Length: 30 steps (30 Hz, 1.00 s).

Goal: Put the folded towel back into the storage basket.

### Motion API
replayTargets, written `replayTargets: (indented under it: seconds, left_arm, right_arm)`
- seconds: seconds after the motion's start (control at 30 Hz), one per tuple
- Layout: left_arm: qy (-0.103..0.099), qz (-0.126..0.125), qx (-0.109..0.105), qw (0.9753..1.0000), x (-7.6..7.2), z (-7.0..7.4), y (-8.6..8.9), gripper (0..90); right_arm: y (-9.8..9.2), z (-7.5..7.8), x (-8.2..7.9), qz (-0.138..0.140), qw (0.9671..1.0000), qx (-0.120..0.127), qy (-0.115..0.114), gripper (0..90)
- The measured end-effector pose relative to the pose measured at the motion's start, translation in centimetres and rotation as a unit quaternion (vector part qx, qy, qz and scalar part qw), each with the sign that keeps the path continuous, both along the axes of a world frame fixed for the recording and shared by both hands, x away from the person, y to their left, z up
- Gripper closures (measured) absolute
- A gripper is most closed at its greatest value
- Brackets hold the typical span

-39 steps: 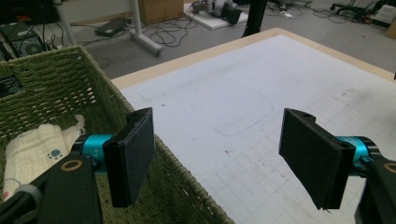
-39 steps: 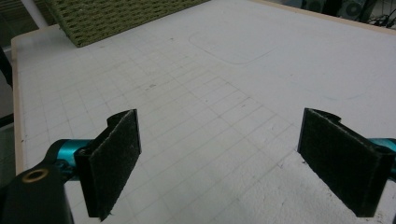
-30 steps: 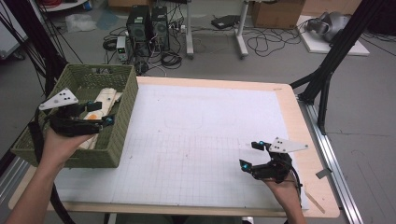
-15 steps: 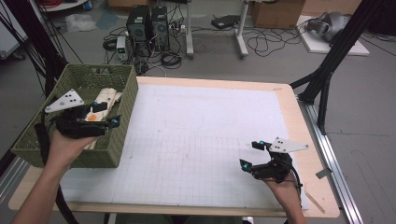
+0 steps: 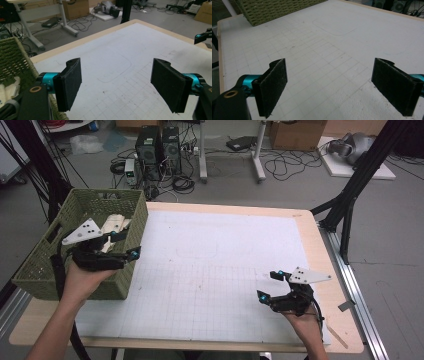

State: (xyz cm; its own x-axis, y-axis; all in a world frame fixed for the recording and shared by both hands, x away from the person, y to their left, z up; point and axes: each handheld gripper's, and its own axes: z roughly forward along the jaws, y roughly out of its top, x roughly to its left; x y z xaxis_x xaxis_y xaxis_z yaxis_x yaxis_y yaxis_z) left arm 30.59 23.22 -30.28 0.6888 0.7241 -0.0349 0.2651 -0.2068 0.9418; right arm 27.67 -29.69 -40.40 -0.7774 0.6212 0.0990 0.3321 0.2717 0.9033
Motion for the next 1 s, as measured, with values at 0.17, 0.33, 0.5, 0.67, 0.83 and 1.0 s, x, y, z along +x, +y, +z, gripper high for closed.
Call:
replayTargets:
  seconds: [0.17, 0.33, 0.5, 0.67, 0.83, 1.0]
  left_arm:
    - [-0.003, -0.006, 0.002, 1.0000, -0.2, -0.3, -0.9, 24.7]
    - [-0.003, -0.008, 0.004, 1.0000, -0.4, -0.9, -1.7, 22.3]
    - [0.000, -0.015, 0.003, 0.9999, -0.6, -1.4, -2.2, 22.0]
    - [0.002, -0.018, 0.005, 0.9998, -0.8, -1.7, -2.8, 20.7]
    - [0.003, -0.019, 0.006, 0.9998, -0.9, -1.9, -3.3, 18.8]
    - [0.002, -0.022, 0.005, 0.9998, -1.2, -2.2, -4.0, 18.2]
  right_arm:
    - [0.0, 0.0, 0.0, -0.001, 1.0000, 0.000, -0.002, 12.5]
    - [0.0, 0.0, 0.0, 0.000, 1.0000, -0.001, -0.003, 12.5]
    - [0.1, 0.0, 0.0, 0.000, 1.0000, -0.001, -0.001, 12.5]
    - [0.1, 0.0, 0.0, 0.000, 1.0000, -0.003, -0.002, 12.5]
    - [0.1, 0.0, -0.1, 0.000, 1.0000, -0.003, -0.002, 12.5]
    - [0.1, 0.0, -0.1, 0.000, 1.0000, -0.002, -0.003, 12.5]
